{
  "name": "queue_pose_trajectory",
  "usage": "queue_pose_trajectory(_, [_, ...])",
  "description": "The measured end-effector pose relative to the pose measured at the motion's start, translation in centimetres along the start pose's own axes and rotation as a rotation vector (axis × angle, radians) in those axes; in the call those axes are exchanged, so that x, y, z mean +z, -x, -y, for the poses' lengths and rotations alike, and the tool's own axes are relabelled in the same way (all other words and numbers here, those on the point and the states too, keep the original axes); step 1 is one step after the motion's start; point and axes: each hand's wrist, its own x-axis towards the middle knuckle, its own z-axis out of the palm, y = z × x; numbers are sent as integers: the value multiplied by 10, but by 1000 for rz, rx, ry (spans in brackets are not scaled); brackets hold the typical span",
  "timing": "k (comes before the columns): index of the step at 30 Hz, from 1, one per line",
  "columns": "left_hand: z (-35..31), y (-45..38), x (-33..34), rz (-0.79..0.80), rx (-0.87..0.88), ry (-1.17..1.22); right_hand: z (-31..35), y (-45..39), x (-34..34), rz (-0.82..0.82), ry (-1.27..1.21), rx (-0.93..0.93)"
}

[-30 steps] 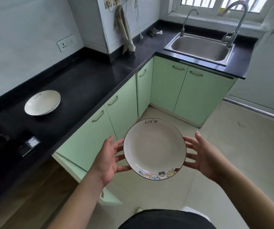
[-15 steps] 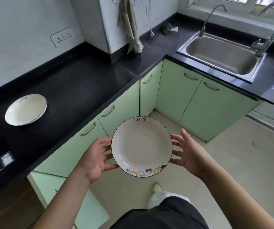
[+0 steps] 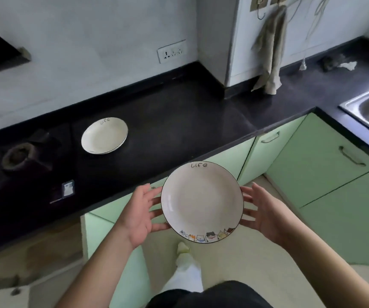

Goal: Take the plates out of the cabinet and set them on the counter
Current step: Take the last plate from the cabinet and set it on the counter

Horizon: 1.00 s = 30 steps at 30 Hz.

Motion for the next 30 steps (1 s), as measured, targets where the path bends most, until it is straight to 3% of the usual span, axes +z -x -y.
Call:
queue_pose_trajectory(8, [-57,-69,-40,-74,22,92,52,-90,70,28,111,53])
queue_pose_trajectory(14, [-109,-122,-49,-51,16,61,88,-144,111,-49,160,71])
queue_pose_trajectory(24, [-150,-205,-34,-73,-12,-9,128,-236,121,-123,202,124])
queue_pose_trajectory(30, [-168,-245,-8,-219,-28,66,175,-298,129,-95,304,167])
